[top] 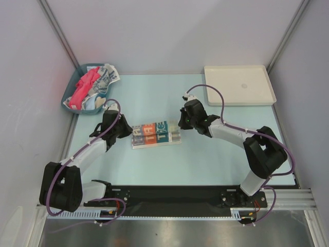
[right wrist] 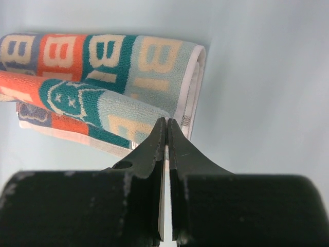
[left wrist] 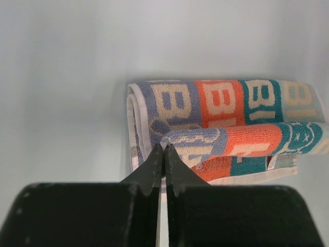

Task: Fold and stack the towels
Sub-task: Fold the towel

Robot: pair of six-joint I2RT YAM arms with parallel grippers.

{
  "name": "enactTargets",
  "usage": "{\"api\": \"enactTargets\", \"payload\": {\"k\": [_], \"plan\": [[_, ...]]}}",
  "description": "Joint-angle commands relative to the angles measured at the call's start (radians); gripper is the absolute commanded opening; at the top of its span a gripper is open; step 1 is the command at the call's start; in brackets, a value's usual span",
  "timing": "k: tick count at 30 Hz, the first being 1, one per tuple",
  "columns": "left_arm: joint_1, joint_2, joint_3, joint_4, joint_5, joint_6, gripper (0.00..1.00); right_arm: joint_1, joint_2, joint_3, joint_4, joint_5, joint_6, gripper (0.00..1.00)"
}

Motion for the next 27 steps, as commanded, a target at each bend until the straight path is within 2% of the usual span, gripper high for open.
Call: {"api": "enactTargets", "payload": {"k": [1, 12, 20, 24, 27], "plan": [[-0.003, -0.029, 0.052, -0.02, -0.016, 0.02, 0.04, 0.005, -0.048, 0.037, -0.017, 0.042, -0.014, 0.0], [-0.003, -0.072, 0.019, -0.028, -0.014, 0.02, 0.04, 0.017, -0.077, -0.015, -0.003, 0.054, -0.002, 0.0], [-0.003, -0.086, -0.069, 0.012, 0.004, 0.009, 0.05, 0.032, -0.07, -0.082, 0.043, 0.05, 0.023, 0.0], [-0.01, -0.086, -0.126, 0.061, 0.023, -0.003, 0.11, 0.035, -0.054, -0.115, 0.061, 0.047, 0.03, 0.0], [-0.012, -0.089, -0.172, 0.09, 0.029, -0.009, 0.18, 0.04, -0.045, -0.131, 0.067, 0.036, 0.038, 0.11]]}}
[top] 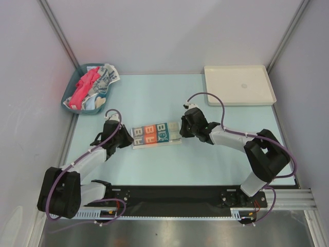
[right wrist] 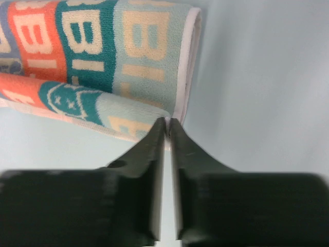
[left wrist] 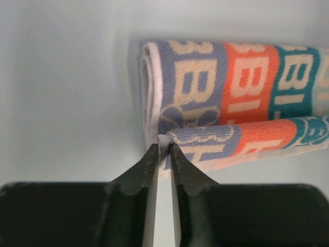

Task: Fold and stack the towels
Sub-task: Fold the towel

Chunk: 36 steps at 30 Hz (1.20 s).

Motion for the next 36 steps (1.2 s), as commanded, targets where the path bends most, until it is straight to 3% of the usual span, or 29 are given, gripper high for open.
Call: {"api": "enactTargets", "payload": {"k": [1, 5, 8, 18, 29, 36], "plan": [[-0.005, -0.027, -0.047, 0.065, 0.003, -0.008, 0.22, 0.006, -0.007, -0.022, 0.036, 0.019, 0.007, 0.21], [-0.007, -0.092, -0.039, 0.043, 0.014, -0.019, 0.34, 0.009, -0.047, -0.036, 0.034, 0.016, 0.006, 0.36], [-0.007, -0.126, -0.008, 0.006, 0.005, -0.019, 0.35, 0.004, -0.08, -0.03, 0.002, 0.027, 0.001, 0.46], [-0.019, -0.178, 0.075, -0.082, 0.022, -0.025, 0.33, -0.003, -0.082, 0.041, -0.064, 0.047, -0.002, 0.46], [-0.091, -0.002, -0.007, 0.015, 0.0, -0.06, 0.24, 0.01, 0.064, 0.027, -0.004, 0.01, 0.01, 0.39], [-0.091, 0.087, -0.028, 0.027, -0.038, -0.109, 0.18, 0.015, 0.041, -0.059, 0.03, 0.006, 0.015, 0.37]]}}
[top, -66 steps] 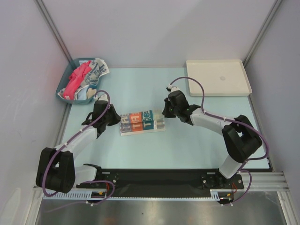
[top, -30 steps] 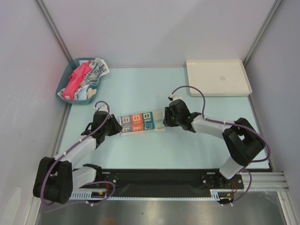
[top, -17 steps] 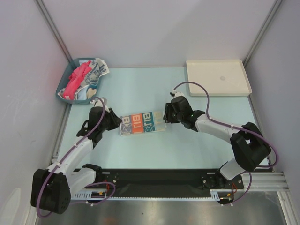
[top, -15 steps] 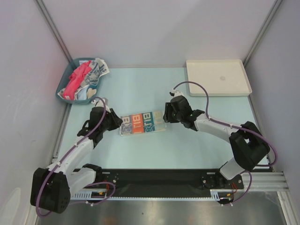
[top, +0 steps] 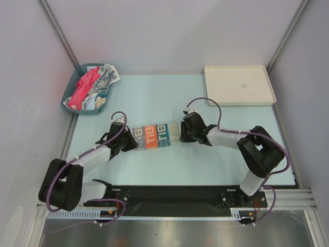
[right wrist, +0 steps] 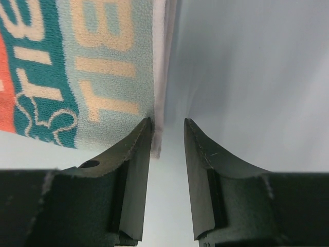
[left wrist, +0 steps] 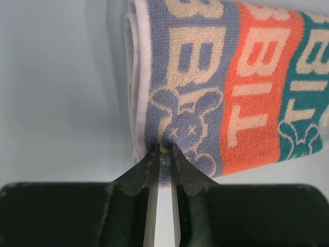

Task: Fold and stack the towels
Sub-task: Fold the towel

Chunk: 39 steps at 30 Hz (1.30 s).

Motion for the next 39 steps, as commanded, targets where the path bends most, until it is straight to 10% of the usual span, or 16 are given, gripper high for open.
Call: {"api": "enactTargets", "payload": {"k": [1, 20, 31, 39], "plan": [[-0.006, 0.026, -0.01, 0.05, -0.025, -0.042, 0.19, 0.005, -0.036, -0.033, 0.042, 0.004, 0.005, 0.37], [-0.006, -0.003, 0.046, -0.009, 0.002, -0.022, 0.19, -0.075, 0.124, 0.099, 0.126, -0.223, -0.003, 0.65], [-0.006, -0.006, 0.066, -0.026, 0.022, -0.02, 0.19, 0.022, 0.191, 0.173, -0.036, -0.015, -0.006, 0.59], [-0.008, -0.073, 0.153, -0.112, 0.019, -0.009, 0.18, 0.059, 0.236, 0.23, -0.182, 0.123, -0.028, 0.28]]}}
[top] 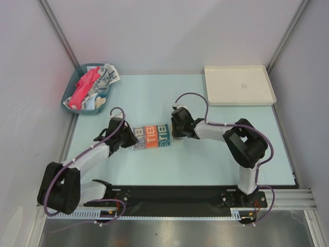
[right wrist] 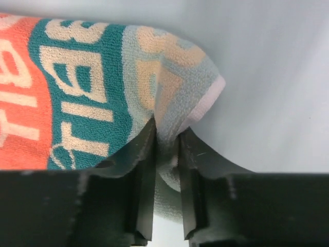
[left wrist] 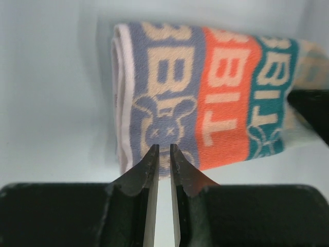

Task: Fold and stack the towels
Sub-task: Fold the towel, then neatly place the folded towel into the bin

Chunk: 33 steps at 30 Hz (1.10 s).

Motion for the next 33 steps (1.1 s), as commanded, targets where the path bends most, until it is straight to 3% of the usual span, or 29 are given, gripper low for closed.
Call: {"api": "enactTargets", "payload": {"k": [1, 2, 3, 5, 12, 19, 26, 33], "plan": [[-0.008, -0.068, 0.096, -0.056, 0.008, 0.015, 0.18, 0.018, 0.051, 0.024, -0.157, 0.111, -0.016, 0.23], [-0.008, -0.079, 0.11, -0.07, 0.009, 0.019, 0.18, 0.02, 0.055, 0.029, -0.168, 0.126, -0.019, 0.17], [-0.008, -0.103, 0.137, -0.083, 0.008, 0.027, 0.18, 0.024, 0.057, 0.038, -0.188, 0.141, -0.019, 0.04], [-0.008, -0.126, 0.163, -0.122, 0.012, 0.042, 0.19, 0.023, 0.057, 0.052, -0.208, 0.186, -0.033, 0.0], [-0.008, -0.201, 0.248, -0.212, 0.048, 0.107, 0.19, 0.009, 0.103, 0.222, -0.341, 0.396, -0.141, 0.0], [-0.008, -0.29, 0.24, -0.303, 0.08, 0.185, 0.19, -0.101, 0.305, 0.576, -0.421, 0.62, -0.344, 0.0], [-0.012, -0.317, 0.212, -0.337, 0.129, 0.245, 0.19, -0.262, 0.538, 1.07, -0.525, 0.669, -0.491, 0.0], [-0.035, -0.283, 0.211, -0.331, 0.169, 0.265, 0.19, -0.357, 0.672, 1.331, -0.53, 0.711, -0.649, 0.0]]}}
